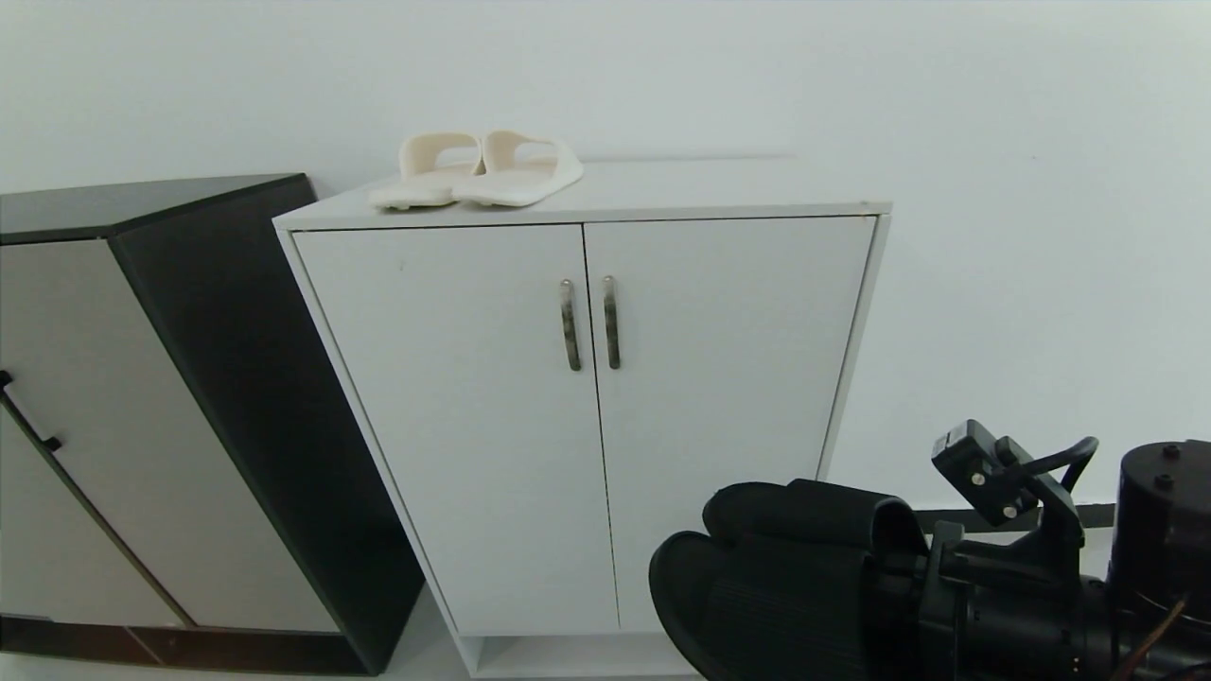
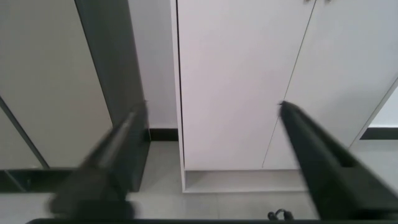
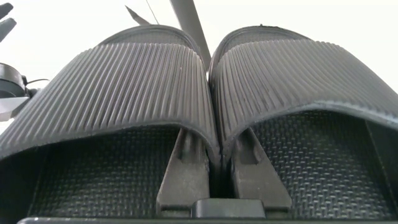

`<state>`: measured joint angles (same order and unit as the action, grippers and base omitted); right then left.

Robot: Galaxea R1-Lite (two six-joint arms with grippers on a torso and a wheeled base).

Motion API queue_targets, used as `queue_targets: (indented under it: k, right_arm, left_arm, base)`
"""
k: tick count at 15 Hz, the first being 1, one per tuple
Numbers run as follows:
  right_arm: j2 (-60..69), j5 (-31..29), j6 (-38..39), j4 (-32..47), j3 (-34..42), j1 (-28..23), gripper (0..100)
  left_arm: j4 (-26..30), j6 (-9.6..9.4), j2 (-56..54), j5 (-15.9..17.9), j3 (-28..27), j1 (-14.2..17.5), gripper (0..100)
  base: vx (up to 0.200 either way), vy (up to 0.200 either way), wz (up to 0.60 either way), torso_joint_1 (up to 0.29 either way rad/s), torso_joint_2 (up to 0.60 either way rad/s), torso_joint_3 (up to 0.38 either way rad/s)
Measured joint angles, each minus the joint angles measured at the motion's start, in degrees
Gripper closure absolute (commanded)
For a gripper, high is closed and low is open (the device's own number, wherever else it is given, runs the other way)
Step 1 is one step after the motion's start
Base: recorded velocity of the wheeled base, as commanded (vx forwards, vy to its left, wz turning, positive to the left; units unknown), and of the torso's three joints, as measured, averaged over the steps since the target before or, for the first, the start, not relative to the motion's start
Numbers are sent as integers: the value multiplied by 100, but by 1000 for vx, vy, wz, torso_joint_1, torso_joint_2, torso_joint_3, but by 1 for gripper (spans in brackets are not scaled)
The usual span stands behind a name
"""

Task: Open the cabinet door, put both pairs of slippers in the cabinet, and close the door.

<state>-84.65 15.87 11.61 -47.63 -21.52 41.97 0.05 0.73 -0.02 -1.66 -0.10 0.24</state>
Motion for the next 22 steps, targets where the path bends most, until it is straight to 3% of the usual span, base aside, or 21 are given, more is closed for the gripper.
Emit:
queue_targets:
  k: [10,13,14,17,18,22]
  right_arm:
    - [-13,0,-9,-33,33,2,100]
    - [-13,0,-9,-128,49,2,100]
    - [-13,2,-12,-137,57,2,100]
    - [-5,0,-80,-145,82,4,100]
    - [-10,0,-85,-145,83,4,100]
    - [-62,-4,-88,-144,82,2,100]
  left_arm:
    - [-2,-49,2,-50,-63,5,0]
    - [82,-55,233,-20,-1007,0,0]
    - [117,-98,475,201,-1235,0,0]
    - [-199,-160,1452,1830,-1547,-13,0]
    - [-357,-188,1797,2180,-1597,-13,0]
    - [-1454,-352,3200,2494,-1877,-51,0]
  base:
    - [0,0,0,-77,169,67]
    - [0,0,0,0,0,0]
    - [0,0,0,0,0,0]
    - [0,0,0,0,0,0]
    - [0,0,0,0,0,0]
    - [0,0,0,0,0,0]
